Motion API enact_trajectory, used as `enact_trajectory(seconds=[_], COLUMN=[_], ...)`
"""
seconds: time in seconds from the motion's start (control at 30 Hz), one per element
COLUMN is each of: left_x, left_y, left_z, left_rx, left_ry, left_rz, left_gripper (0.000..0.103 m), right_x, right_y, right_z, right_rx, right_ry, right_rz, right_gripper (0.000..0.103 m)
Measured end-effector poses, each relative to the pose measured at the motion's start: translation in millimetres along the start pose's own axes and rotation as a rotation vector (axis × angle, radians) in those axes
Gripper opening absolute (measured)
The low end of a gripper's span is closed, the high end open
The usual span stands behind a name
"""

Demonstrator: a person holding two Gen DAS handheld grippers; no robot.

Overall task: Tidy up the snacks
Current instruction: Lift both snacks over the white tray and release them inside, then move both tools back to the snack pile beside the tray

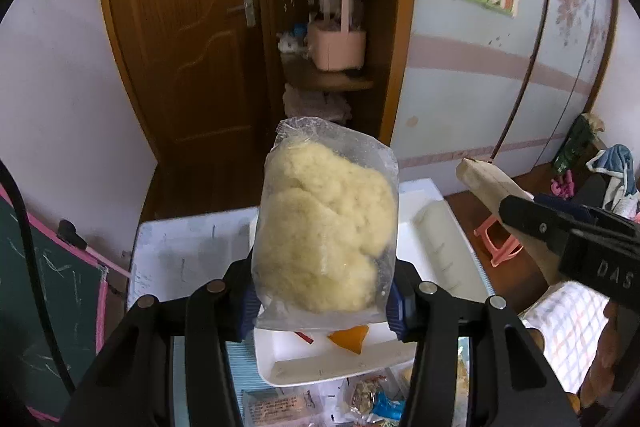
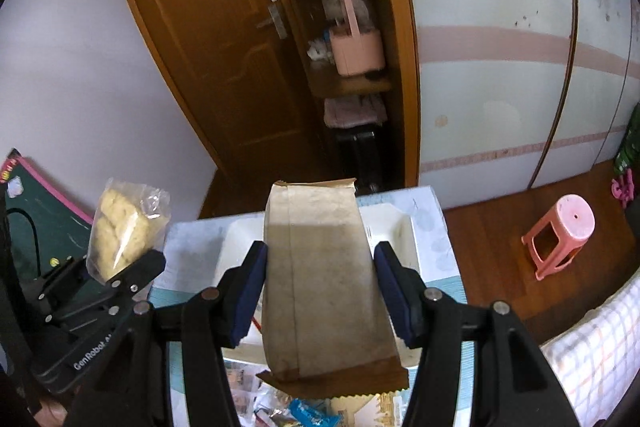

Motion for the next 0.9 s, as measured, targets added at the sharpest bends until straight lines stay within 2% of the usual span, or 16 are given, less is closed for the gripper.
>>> enact_trajectory(seconds=[0.1, 0.17, 0.2, 0.23, 0.4, 0.57, 0.9], left_x=[-7.3, -10.3, -10.6, -11.0, -6.7, -5.5, -1.9], left_y=[28.0, 42.7, 47.0, 49.9, 48.8, 39.4, -6.4], left_z=[-5.0, -8.4, -11.4, -12.9, -19.9, -19.6, -27.6], left_rx=[-0.042, -0.071, -0.082, -0.087, -0.079, -0.081, -0.055], left_ry=[-0.025, -0.032, -0.032, -0.029, 0.025, 0.025, -0.011], left_rz=[-0.004, -0.004, -0.003, 0.006, 0.043, 0.041, 0.018], left_gripper=[0.049, 0.060, 0.079, 0.091, 0.092, 0.092, 0.092], right_x=[-5.9, -8.1, -8.1, -8.4, -7.7, -8.4, -11.7], right_y=[22.4, 31.5, 35.7, 38.5, 42.8, 34.1, -12.6], right_z=[-2.5, -6.7, -7.4, -8.7, -15.0, -20.3, -31.7], right_rx=[-0.032, -0.039, -0.038, -0.044, -0.070, -0.074, -0.029], right_ry=[-0.006, -0.006, 0.000, 0.005, 0.014, 0.000, -0.034], right_rz=[-0.006, 0.003, 0.007, 0.007, 0.010, -0.004, 0.004], right_gripper=[0.055, 0.056, 0.056, 0.056, 0.056, 0.056, 0.056])
Point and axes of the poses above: each gripper's, at about its wrist camera, not at the fingertips, and y roughly the way its jaws point, x to its right, z to its top, the point moved 3 cm from there along y, roughly the way its jaws point, and after that the axes turned 12 degrees about -z, right-handed, at the moved point
